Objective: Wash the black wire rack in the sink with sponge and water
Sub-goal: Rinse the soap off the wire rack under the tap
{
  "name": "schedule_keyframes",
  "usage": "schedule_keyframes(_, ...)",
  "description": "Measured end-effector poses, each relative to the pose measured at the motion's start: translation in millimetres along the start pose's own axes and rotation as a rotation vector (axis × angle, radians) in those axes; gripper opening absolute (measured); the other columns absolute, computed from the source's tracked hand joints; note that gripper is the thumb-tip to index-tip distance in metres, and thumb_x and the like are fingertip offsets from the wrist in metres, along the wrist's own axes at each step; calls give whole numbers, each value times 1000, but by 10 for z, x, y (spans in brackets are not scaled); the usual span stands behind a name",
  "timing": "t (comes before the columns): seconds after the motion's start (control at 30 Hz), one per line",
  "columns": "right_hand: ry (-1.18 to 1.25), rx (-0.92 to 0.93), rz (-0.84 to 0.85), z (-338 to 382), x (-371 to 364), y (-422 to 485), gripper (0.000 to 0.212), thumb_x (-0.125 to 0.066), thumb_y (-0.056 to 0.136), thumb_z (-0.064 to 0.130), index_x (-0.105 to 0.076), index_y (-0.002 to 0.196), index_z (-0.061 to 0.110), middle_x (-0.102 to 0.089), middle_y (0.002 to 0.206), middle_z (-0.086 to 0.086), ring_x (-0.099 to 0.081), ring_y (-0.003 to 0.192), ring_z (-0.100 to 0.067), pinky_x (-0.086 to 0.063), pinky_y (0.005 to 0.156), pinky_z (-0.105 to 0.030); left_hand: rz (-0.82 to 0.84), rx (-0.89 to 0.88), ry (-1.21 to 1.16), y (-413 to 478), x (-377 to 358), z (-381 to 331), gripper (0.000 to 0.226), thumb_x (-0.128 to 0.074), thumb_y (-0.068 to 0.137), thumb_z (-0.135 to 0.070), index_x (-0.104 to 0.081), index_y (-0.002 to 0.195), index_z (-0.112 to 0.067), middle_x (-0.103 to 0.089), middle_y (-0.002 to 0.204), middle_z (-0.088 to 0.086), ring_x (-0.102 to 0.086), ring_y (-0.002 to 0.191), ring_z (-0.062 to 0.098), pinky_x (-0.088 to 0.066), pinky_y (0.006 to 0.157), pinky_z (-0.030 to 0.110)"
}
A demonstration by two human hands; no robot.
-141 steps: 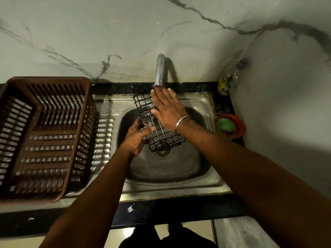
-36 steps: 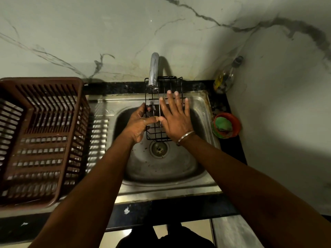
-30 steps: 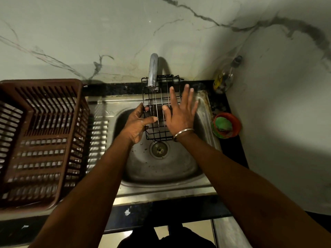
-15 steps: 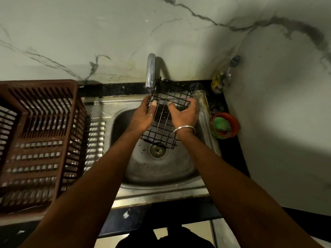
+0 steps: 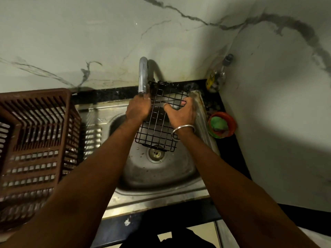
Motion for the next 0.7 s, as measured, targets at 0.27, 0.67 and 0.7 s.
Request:
schedule_keyframes(0.27, -20, -4, 13, -26, -106, -22, 69, -86, 69, 53, -52, 122, 24, -56, 114, 6, -57, 100, -19, -42, 78, -31, -94, -6, 40, 26, 45, 28, 56, -36, 113, -55, -67, 103, -11, -67, 85, 9, -63, 74, 23, -45, 70, 33)
schedule_keyframes(0.67, 27, 50, 36, -77, -127, -21, 66, -85, 73, 49, -50, 122, 23, -54, 118, 3, -55, 104, -20, -41, 82, -30, 334, 176, -712, 124, -94, 278, 71, -33, 102, -71, -65, 139, -21, -74, 128, 16, -65, 126, 41, -46, 114, 63)
schedule_keyframes(0.7, 25, 93, 26, -78, -117, -52, 65, -85, 75, 47, -50, 124, 22, -53, 118, 3, -53, 103, -18, -43, 82, -31, 354, 185, -770, 110, -77, 296, 79, -29, 100, -79, -65, 141, -22, -77, 122, 13, -69, 121, 38, -49, 110, 62)
Point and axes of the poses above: each hand's wrist, its own y-axis towards the middle knuckle, its own x-axis out of the back of the hand, z = x × y, the point moved 4 cm from there along y, towards the middle knuckle
